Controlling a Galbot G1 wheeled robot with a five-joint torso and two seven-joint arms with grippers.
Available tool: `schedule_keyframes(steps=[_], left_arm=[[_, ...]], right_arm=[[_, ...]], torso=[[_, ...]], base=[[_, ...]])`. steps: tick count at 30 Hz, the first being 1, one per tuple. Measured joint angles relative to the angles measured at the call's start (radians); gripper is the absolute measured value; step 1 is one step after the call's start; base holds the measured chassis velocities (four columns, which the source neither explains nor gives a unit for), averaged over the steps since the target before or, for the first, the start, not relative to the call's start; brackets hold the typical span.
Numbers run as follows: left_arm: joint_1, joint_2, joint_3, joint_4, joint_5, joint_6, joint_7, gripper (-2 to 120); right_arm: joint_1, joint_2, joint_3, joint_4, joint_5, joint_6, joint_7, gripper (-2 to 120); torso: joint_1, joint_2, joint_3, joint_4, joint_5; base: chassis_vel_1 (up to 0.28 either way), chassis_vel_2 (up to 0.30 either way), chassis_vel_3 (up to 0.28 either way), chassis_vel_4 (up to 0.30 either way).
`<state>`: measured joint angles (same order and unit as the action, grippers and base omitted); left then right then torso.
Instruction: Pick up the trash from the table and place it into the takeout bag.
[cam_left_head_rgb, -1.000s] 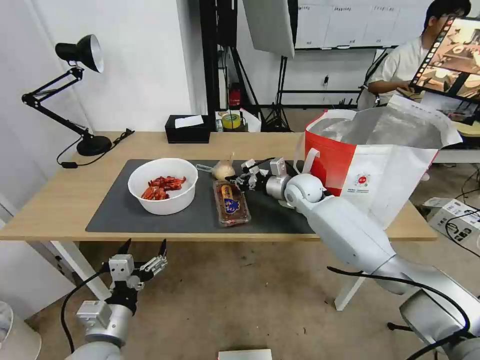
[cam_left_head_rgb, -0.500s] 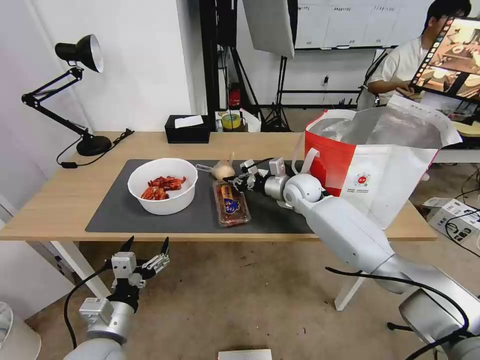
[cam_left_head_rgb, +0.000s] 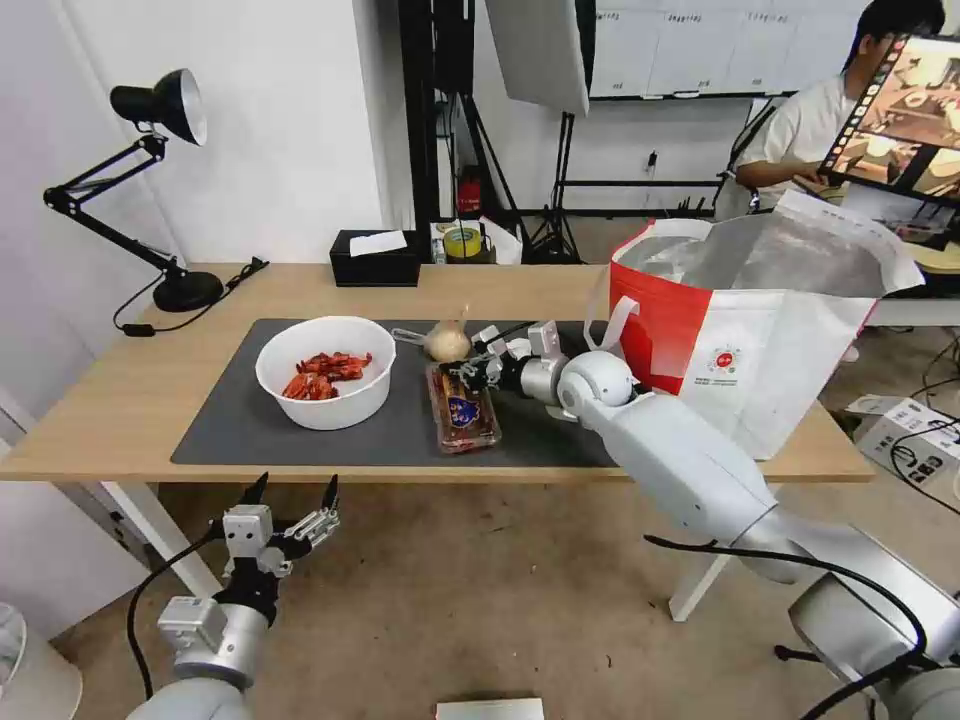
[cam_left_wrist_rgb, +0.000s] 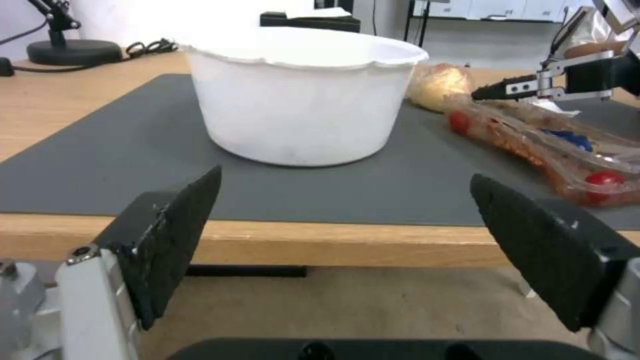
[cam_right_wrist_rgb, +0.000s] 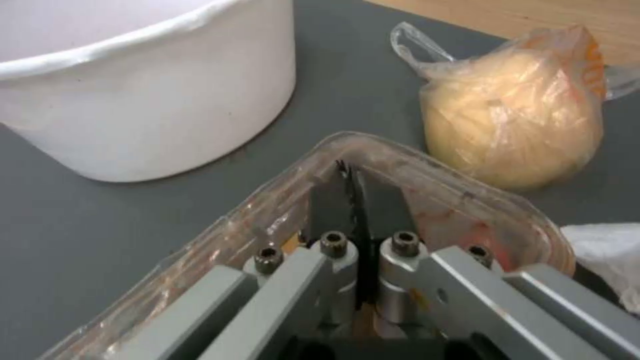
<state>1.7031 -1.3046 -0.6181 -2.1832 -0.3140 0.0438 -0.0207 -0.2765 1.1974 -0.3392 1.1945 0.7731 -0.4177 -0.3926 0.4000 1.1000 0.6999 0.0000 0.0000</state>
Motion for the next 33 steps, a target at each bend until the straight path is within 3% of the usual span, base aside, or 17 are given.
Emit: schedule_keyframes(steps=[24, 29, 33], left_arm=[[-0.025, 0.020, 0.012, 0.008, -0.024, -0.008, -0.001, 100], [-0.066, 0.049, 0.021, 0.008, -0.049, 0.030, -0.039, 100], [-0.108, 0.099, 0.036, -0.017, -0.129, 0.109, -0.092, 100]], right_arm=[[-0.016, -0.006, 0.032, 0.044, 0.034, 0.022, 0.031, 0], [-0.016, -0.016, 0.033, 0.059, 0.039, 0.022, 0.032, 0], [-0.018, -0.026, 0.032, 0.068, 0.044, 0.021, 0.032, 0]], torso=[[0.000, 0.000, 0.000, 0.0001, 0.0000], [0.000, 0.000, 0.000, 0.0000, -0.0001], [0.000, 0.000, 0.000, 0.0000, -0.0001]], base=[[0.000, 0.000, 0.000, 0.000], [0.000, 0.000, 0.000, 0.000], [0.000, 0.000, 0.000, 0.000]])
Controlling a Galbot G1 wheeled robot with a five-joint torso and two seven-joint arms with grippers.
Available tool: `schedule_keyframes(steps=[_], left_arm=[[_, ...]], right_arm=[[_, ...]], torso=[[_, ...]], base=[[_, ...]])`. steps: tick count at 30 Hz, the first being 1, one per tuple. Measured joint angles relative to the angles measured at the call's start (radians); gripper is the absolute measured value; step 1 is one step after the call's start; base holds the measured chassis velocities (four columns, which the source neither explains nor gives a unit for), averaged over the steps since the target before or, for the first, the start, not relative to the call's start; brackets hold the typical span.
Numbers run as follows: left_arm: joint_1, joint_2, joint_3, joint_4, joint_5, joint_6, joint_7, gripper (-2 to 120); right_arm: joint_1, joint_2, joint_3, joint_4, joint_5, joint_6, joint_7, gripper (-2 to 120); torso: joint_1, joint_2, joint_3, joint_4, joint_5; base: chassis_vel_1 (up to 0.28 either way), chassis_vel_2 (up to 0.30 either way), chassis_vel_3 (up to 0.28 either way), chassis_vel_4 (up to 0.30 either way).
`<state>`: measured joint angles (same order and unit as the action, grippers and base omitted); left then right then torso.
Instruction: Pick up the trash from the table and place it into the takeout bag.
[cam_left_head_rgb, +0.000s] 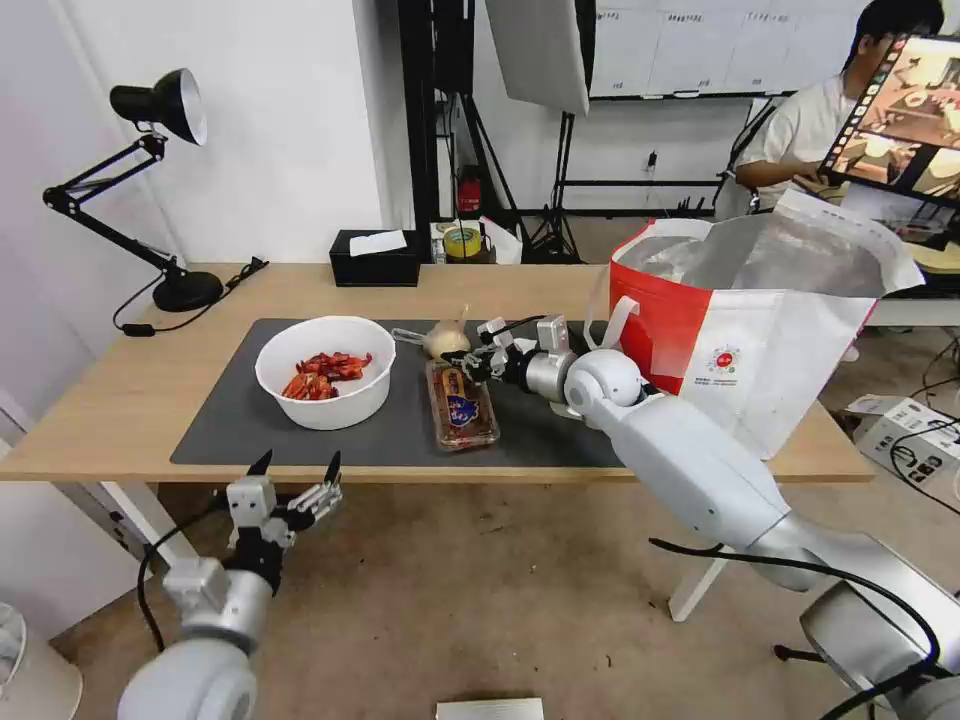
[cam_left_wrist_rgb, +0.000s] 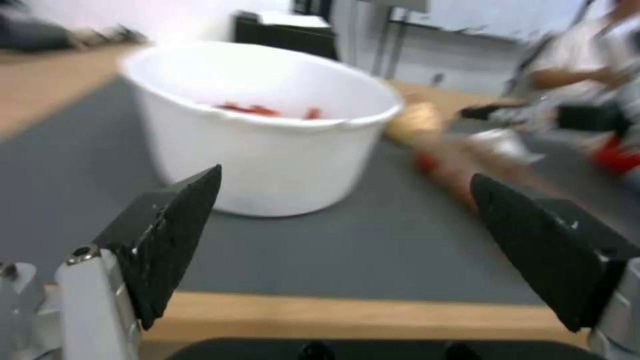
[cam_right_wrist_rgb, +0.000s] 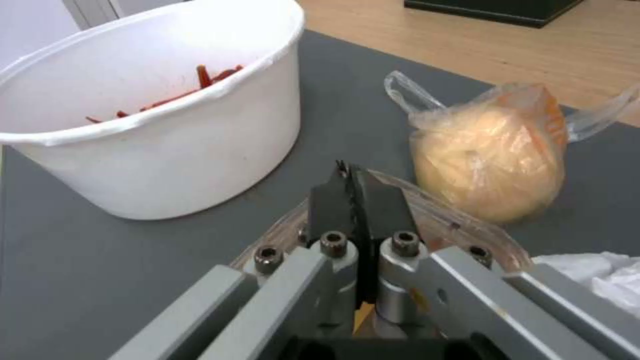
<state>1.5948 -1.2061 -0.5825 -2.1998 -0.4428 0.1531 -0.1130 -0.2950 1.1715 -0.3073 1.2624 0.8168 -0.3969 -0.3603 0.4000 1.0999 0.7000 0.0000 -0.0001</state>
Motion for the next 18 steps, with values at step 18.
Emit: schedule_keyframes(steps=[18], left_arm=[[-0.292, 0.236, 0.056, 0.047, -1.096, 0.321, -0.013, 100]], right_arm=[[0.002, 0.023, -0.026, -0.004, 0.002, -0.003, 0.000, 0]], torso=[[0.000, 0.000, 0.000, 0.0000, -0.0001]], base=[[0.000, 0.000, 0.000, 0.000]])
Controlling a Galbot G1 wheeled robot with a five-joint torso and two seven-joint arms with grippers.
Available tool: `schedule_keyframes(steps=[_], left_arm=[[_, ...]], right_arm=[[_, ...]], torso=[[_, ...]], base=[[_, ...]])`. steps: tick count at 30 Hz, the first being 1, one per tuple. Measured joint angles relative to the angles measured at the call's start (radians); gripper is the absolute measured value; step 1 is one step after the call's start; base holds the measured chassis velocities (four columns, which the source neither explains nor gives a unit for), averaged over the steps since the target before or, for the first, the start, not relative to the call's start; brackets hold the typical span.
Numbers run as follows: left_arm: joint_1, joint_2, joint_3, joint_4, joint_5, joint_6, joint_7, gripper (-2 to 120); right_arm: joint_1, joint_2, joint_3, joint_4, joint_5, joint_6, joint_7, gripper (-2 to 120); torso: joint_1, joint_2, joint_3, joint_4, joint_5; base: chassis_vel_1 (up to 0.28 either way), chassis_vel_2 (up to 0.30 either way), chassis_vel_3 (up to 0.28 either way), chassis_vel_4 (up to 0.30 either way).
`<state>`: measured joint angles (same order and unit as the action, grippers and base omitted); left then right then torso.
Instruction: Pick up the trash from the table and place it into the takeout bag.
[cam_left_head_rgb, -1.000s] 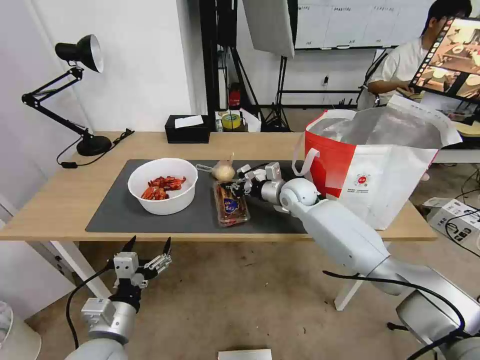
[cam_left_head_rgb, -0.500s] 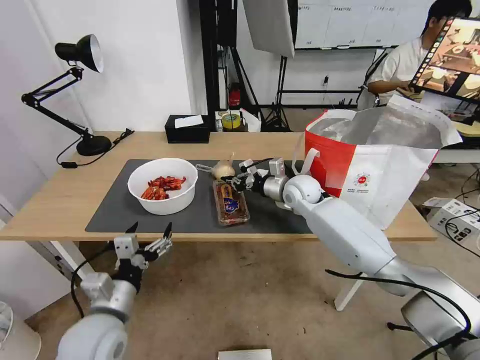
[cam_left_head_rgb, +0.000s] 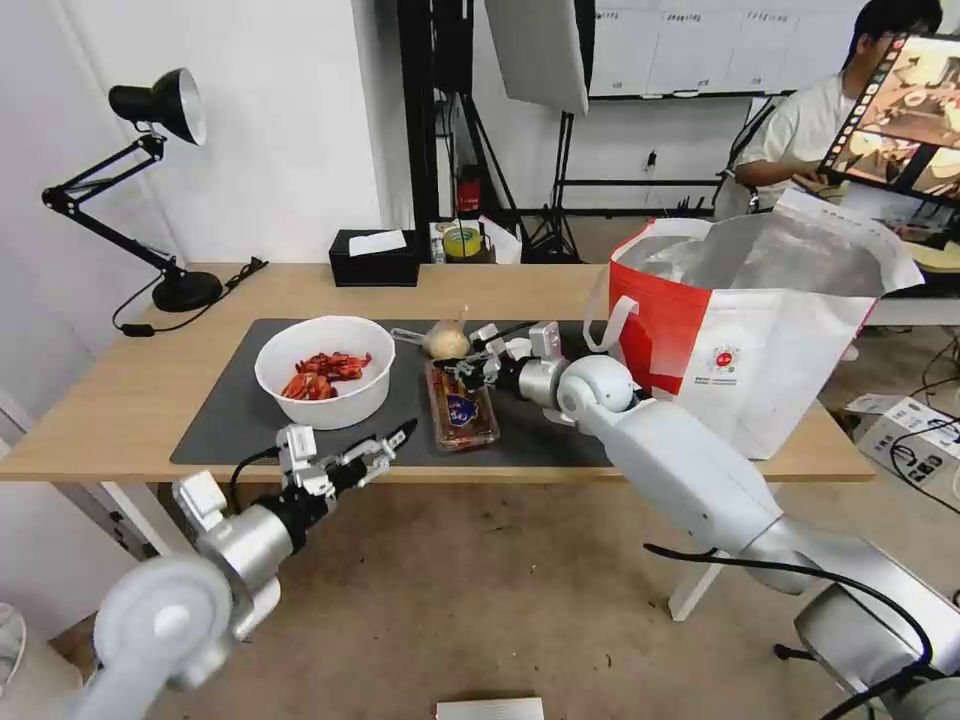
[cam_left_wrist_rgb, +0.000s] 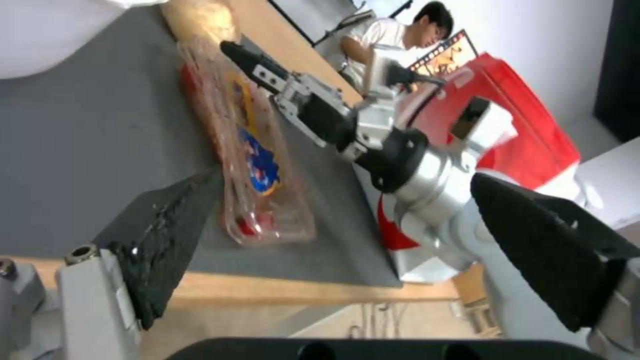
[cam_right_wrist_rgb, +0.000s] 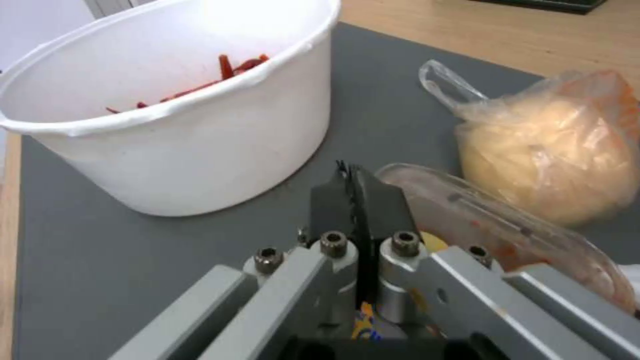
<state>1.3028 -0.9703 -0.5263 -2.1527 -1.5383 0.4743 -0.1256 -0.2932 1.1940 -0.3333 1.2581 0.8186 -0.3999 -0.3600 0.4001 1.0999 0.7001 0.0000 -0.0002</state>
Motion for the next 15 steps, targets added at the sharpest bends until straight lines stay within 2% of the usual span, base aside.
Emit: schedule_keyframes(steps=[2, 15], left_arm=[[-0.045, -0.002, 0.027, 0.052, -0.015, 0.006, 0.000, 100], [-0.206, -0.014, 0.149, 0.193, 0.025, 0.018, -0.031, 100]], right_arm=[[0.010, 0.000, -0.006, -0.001, 0.002, 0.000, 0.000, 0], [0.024, -0.017, -0.009, 0.018, 0.021, -0.007, 0.008, 0]], torso=[[0.000, 0.000, 0.000, -0.0002, 0.0000], [0.000, 0.000, 0.000, -0.0001, 0.0001]], base=[[0.000, 0.000, 0.000, 0.000], [0.000, 0.000, 0.000, 0.000]])
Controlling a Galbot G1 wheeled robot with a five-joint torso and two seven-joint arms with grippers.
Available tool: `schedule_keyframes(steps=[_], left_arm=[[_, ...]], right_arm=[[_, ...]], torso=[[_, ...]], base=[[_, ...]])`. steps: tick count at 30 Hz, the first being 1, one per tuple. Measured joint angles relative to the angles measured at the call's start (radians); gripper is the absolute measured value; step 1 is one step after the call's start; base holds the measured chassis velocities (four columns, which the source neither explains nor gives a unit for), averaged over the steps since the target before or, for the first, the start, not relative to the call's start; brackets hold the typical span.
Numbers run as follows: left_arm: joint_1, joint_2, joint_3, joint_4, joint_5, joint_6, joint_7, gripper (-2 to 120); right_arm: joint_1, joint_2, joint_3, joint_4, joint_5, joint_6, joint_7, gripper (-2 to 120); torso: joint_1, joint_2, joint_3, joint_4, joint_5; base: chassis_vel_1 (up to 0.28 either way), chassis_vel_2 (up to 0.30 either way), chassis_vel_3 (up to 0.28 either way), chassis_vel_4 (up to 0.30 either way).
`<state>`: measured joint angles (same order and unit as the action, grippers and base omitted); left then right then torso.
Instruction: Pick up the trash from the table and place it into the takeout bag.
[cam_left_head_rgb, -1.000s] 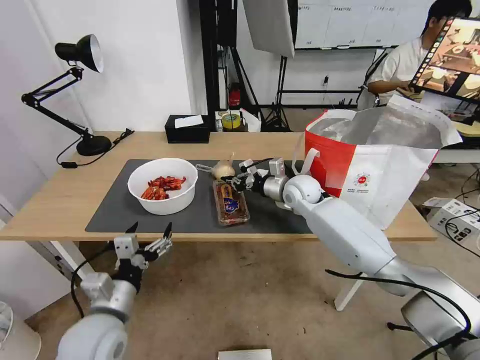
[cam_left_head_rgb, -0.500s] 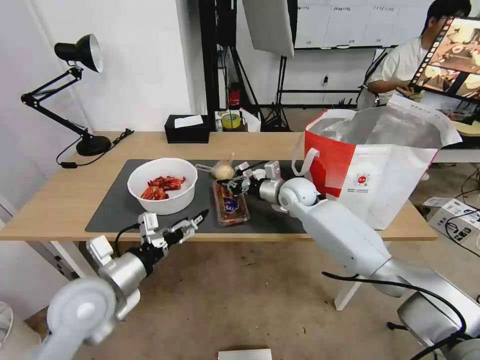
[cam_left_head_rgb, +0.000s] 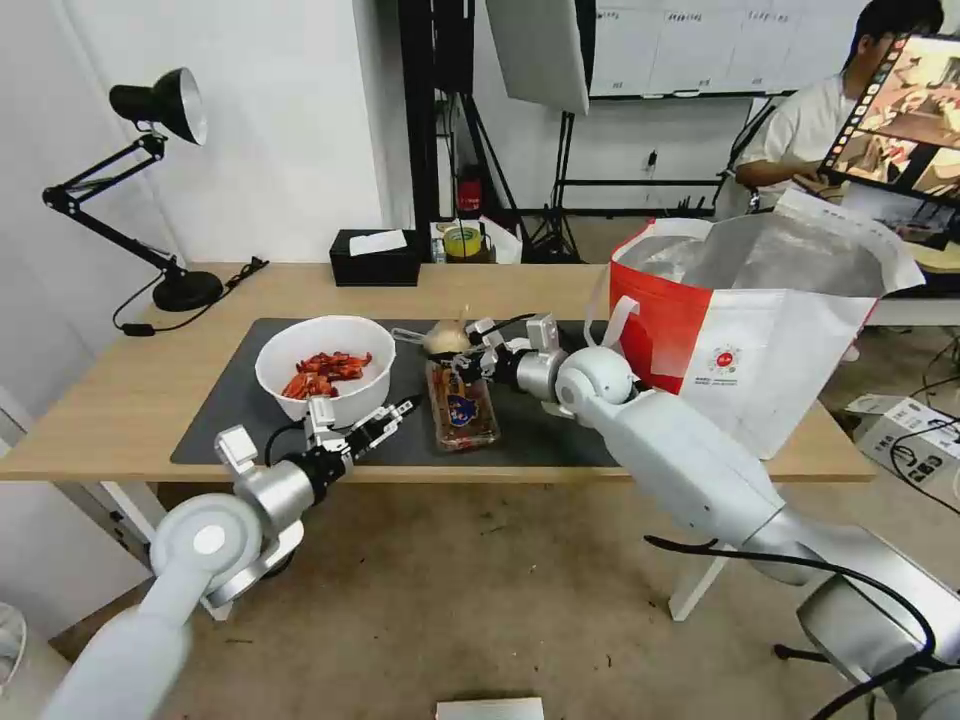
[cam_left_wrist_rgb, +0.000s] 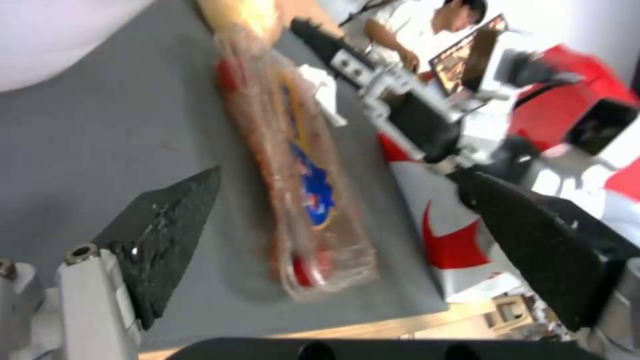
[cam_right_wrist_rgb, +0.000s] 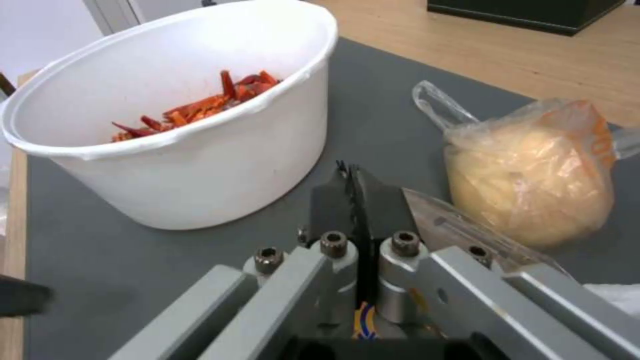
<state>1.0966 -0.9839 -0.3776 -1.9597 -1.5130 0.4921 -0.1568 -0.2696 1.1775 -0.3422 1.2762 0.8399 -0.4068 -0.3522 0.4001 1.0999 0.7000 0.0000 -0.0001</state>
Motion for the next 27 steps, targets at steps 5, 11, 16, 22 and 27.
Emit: schedule_keyframes(steps=[5, 11, 16, 22, 27], left_arm=[[-0.038, -0.002, 0.041, 0.030, 0.015, 0.010, -0.005, 100], [-0.067, -0.013, 0.082, 0.065, 0.040, -0.001, -0.001, 100], [-0.108, -0.026, 0.124, 0.104, 0.056, -0.007, -0.002, 100], [-0.152, -0.030, 0.159, 0.129, 0.079, -0.010, -0.019, 100], [-0.169, -0.026, 0.183, 0.143, 0.087, -0.009, -0.036, 100]], right_arm=[[-0.010, -0.003, 0.007, 0.002, 0.002, -0.002, 0.004, 0], [-0.025, -0.006, 0.016, 0.009, 0.001, -0.003, 0.004, 0], [-0.034, -0.009, 0.026, 0.013, 0.000, -0.004, 0.005, 0], [-0.042, -0.016, 0.034, 0.019, -0.001, -0.004, 0.005, 0], [-0.050, -0.019, 0.044, 0.024, -0.001, -0.004, 0.005, 0]], torso=[[0.000, 0.000, 0.000, 0.0000, 0.0001], [0.000, 0.000, 0.000, 0.0001, 0.0001], [0.000, 0.000, 0.000, 0.0000, 0.0001], [0.000, 0.000, 0.000, 0.0000, 0.0002], [0.000, 0.000, 0.000, 0.0000, 0.0002]], base=[[0.000, 0.000, 0.000, 0.000], [0.000, 0.000, 0.000, 0.000], [0.000, 0.000, 0.000, 0.000], [0.000, 0.000, 0.000, 0.000], [0.000, 0.000, 0.000, 0.000]])
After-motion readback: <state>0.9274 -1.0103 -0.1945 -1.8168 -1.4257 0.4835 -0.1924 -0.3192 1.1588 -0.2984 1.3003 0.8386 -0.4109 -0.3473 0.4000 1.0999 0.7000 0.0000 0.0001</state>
